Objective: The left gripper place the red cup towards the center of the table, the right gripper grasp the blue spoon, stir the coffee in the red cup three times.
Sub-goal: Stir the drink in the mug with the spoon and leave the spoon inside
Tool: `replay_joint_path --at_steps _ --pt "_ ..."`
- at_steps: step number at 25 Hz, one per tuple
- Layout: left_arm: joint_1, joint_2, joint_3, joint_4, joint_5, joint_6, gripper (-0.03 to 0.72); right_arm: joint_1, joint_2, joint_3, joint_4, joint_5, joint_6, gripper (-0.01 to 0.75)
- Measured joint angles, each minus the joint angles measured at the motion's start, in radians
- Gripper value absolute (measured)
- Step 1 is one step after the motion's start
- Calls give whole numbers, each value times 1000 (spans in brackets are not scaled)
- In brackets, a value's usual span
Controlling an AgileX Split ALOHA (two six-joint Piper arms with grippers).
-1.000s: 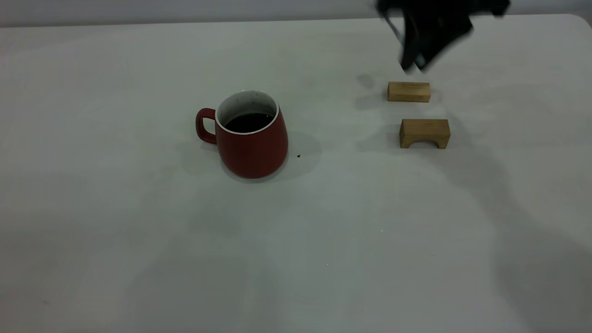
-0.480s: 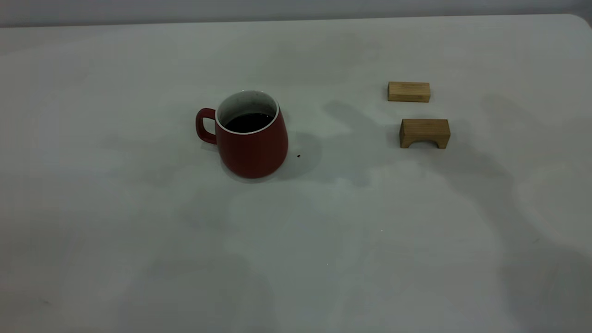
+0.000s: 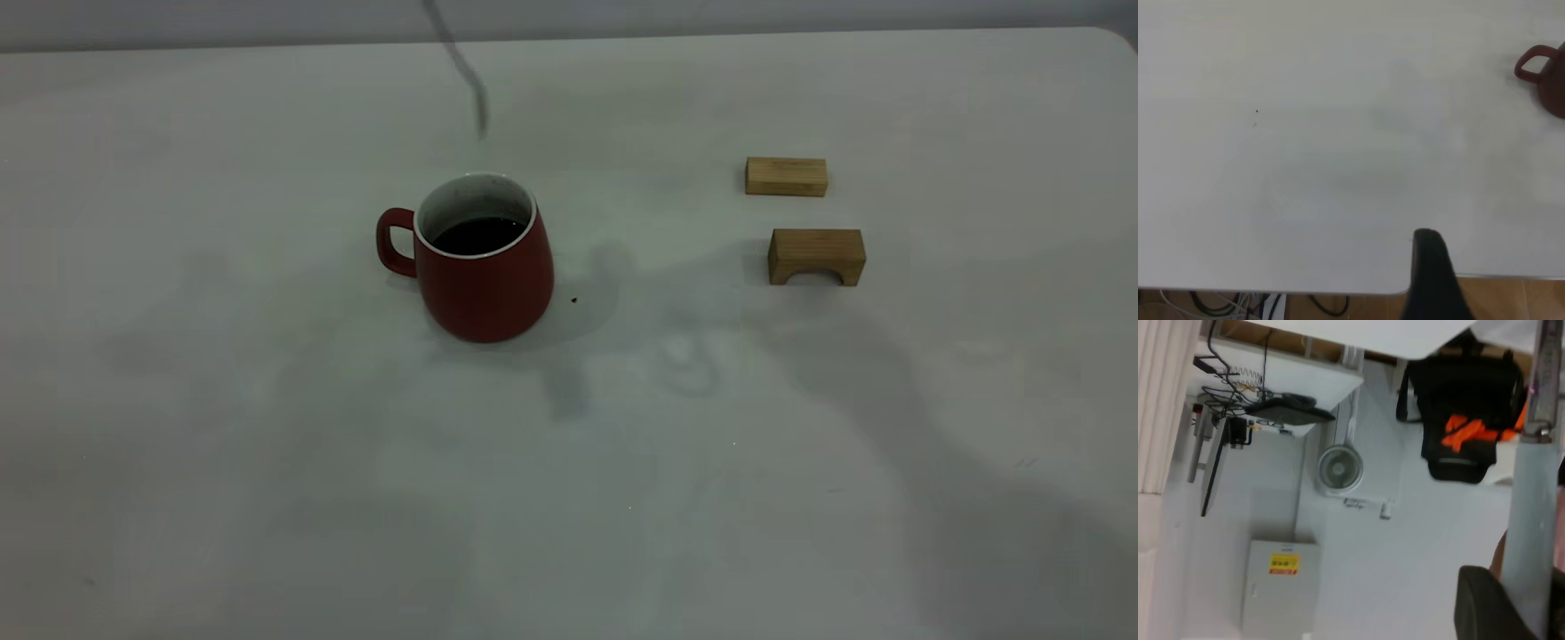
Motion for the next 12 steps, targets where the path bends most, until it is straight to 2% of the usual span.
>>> replay_joint_path --at_steps 3,9,12 --pt "0 0 0 0 0 0 560 6 67 0 75 -8 -38 151" --pt "0 0 0 0 0 0 560 3 173 0 202 -36 -270 151" --pt "0 0 0 0 0 0 560 2 206 0 250 -40 -308 151"
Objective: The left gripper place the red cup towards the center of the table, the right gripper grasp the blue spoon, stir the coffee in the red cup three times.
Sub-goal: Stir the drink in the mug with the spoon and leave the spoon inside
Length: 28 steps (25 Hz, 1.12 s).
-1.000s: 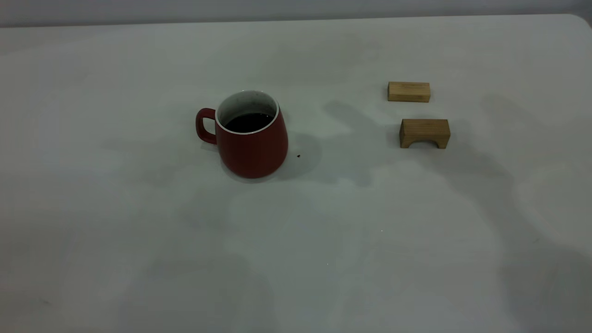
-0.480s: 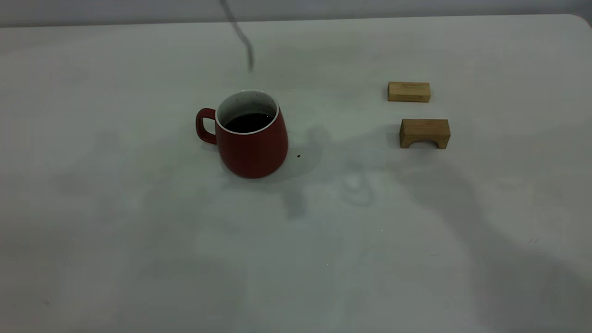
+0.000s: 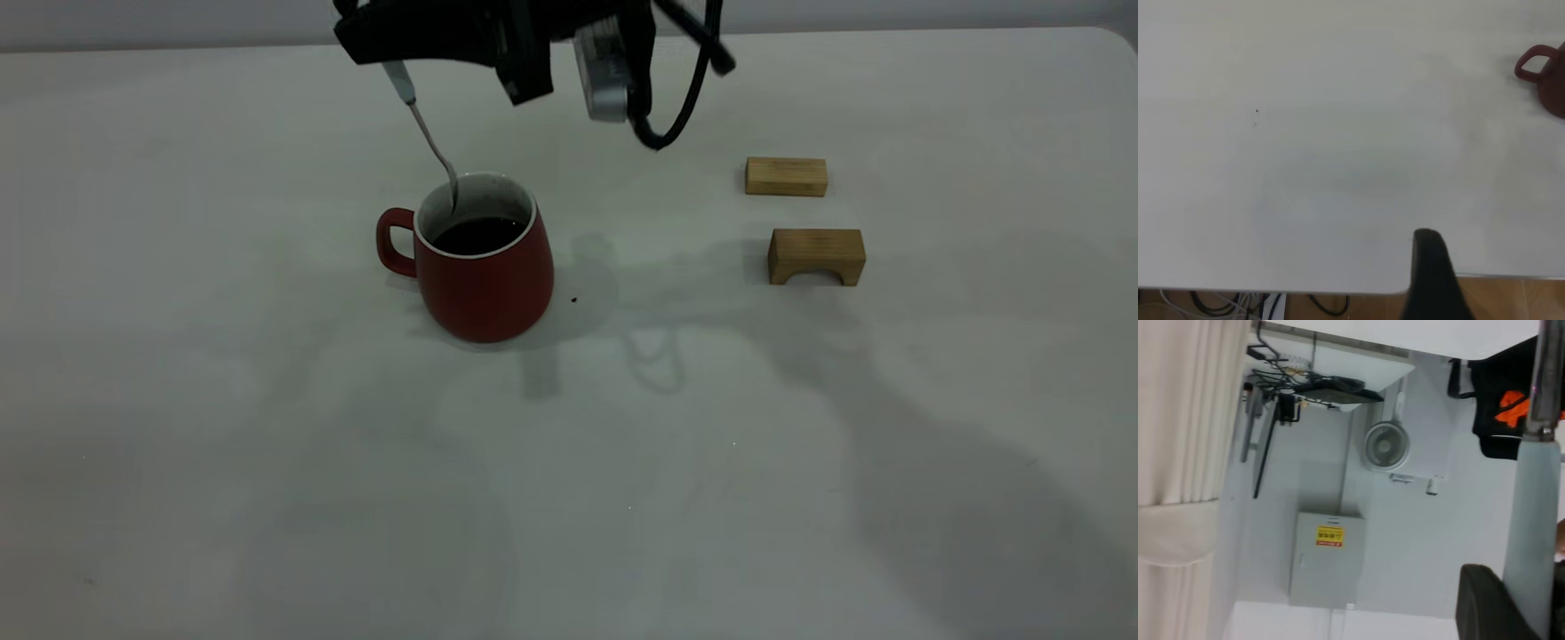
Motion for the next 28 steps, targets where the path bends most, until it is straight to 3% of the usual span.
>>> replay_joint_path --at_steps 14,22,28 --pt "0 0 0 0 0 0 560 -19 134 -4 56 -137 -113 151" --pt "0 0 0 0 0 0 560 -42 141 -5 75 -16 61 151" --pt "0 0 0 0 0 0 560 -42 141 -5 87 10 -168 151"
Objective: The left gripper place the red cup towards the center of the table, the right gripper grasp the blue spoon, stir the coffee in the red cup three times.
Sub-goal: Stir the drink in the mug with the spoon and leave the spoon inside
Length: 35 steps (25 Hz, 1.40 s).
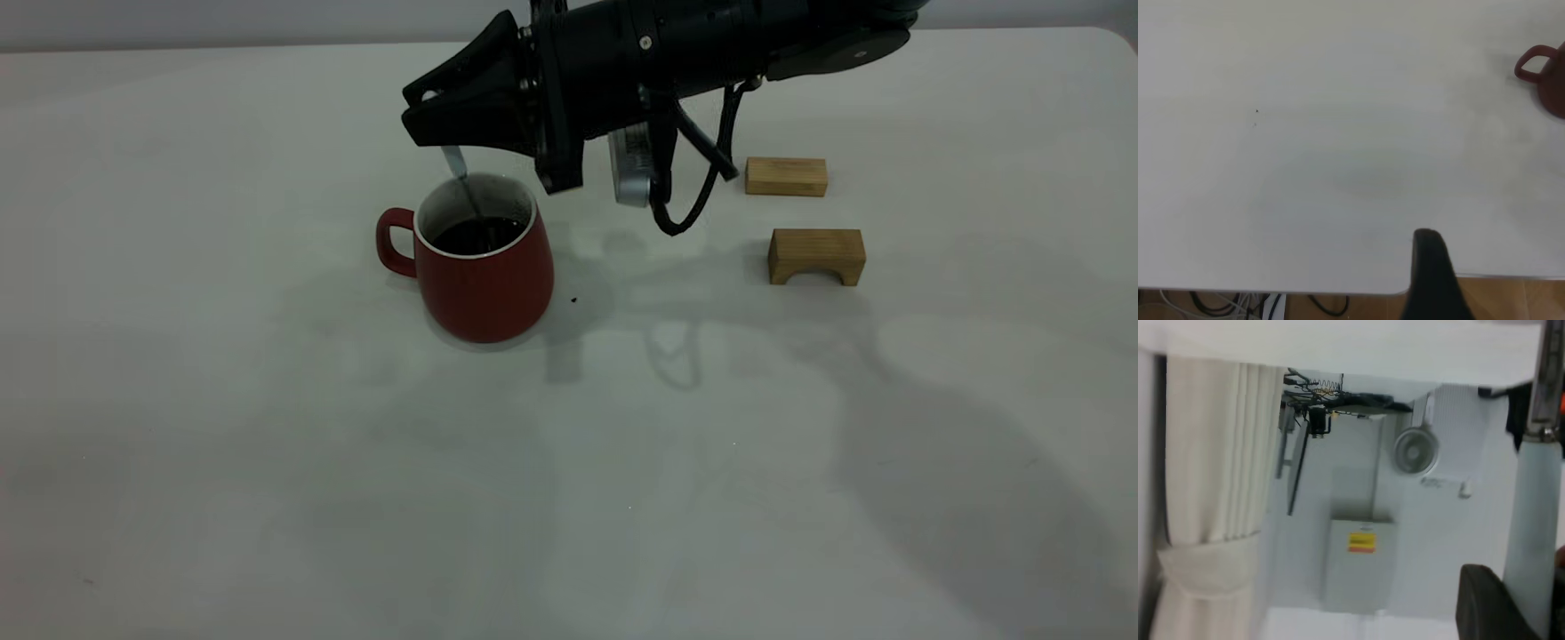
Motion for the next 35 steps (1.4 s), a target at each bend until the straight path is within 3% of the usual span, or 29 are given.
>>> replay_joint_path --at_steps 5,11,14,23,30,35 --pt "0 0 0 0 0 0 560 -6 0 0 -64 -49 -108 151" --pt "0 0 0 0 0 0 560 -17 0 0 -75 -13 170 151" --pt "0 0 0 0 0 0 560 -1 0 0 -25 8 213 151" --pt "0 0 0 0 0 0 560 10 0 -1 -24 -10 -52 151" --pt "0 0 0 0 0 -1 560 2 0 -1 -77 -10 262 151" --pt "0 0 0 0 0 -1 560 41 0 -1 -14 -25 50 151"
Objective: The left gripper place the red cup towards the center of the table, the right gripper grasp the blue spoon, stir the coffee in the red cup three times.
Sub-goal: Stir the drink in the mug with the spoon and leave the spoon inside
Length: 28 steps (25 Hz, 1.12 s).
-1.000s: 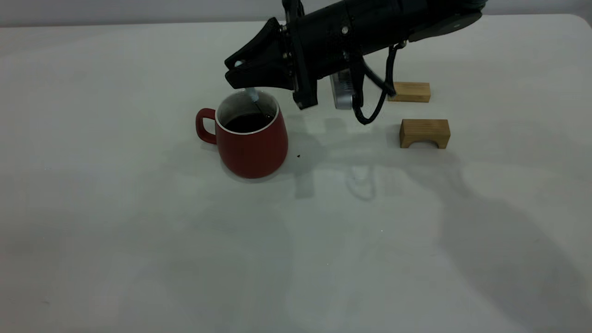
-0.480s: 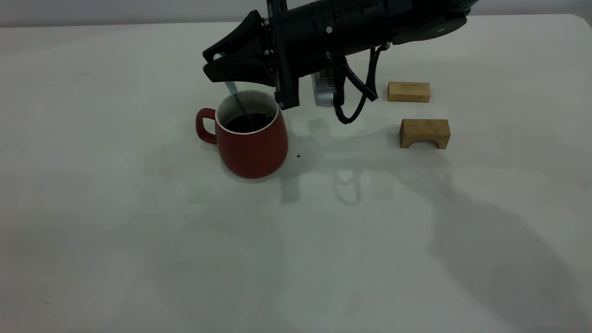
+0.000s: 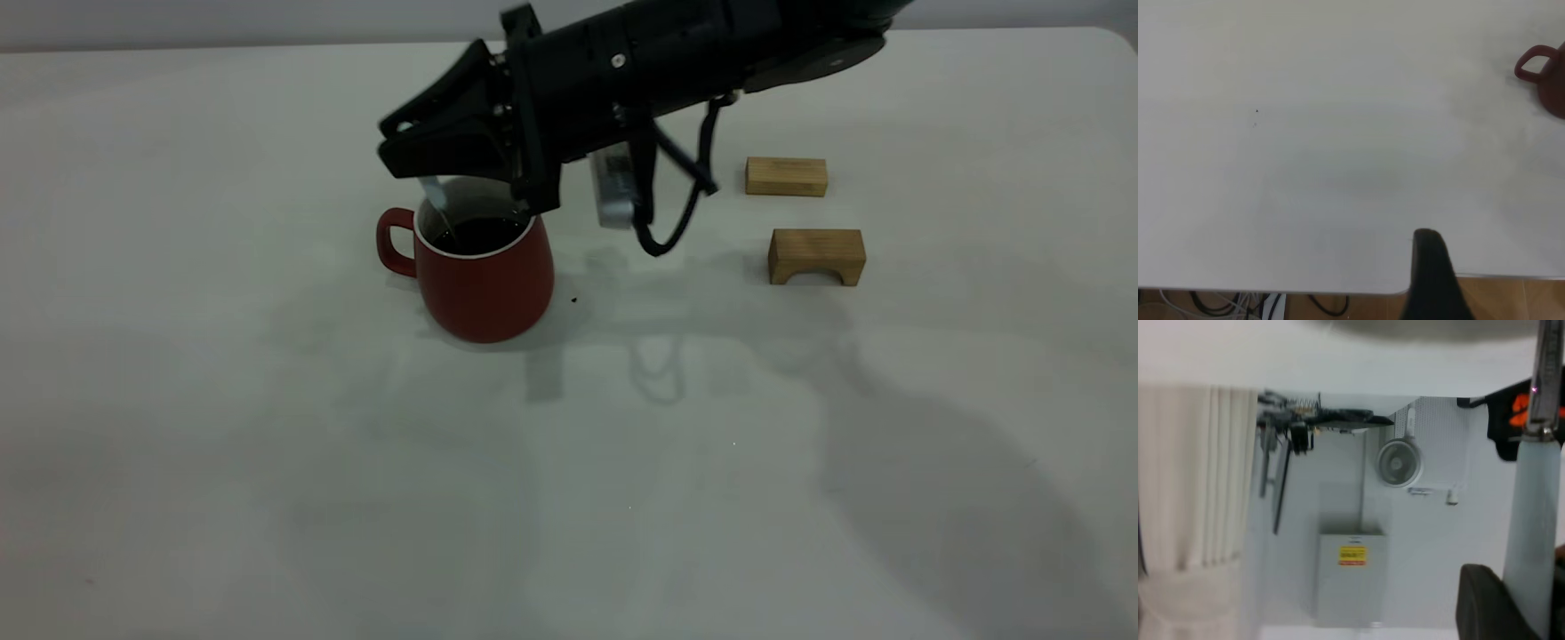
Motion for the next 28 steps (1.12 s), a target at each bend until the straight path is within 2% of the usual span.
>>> replay_joint_path --at_steps 2,5,10,14,17,20,22,28 --pt "0 0 0 0 0 1 560 -2 0 0 12 -19 -112 151" --pt "0 0 0 0 0 1 560 -24 0 0 1 -36 -148 151" --pt "0 0 0 0 0 1 560 -62 0 0 -82 -21 51 151" --pt "0 0 0 0 0 1 560 -33 0 0 -89 -23 124 151" --pt "0 0 0 0 0 1 560 -8 10 -25 -62 -50 22 151" --pt "0 0 0 0 0 1 560 -10 25 -49 -47 -69 -100 151" --pt "0 0 0 0 0 1 560 -21 31 -49 -49 -70 -116 151" --pt "0 0 0 0 0 1 560 -40 33 -38 -64 -21 70 151"
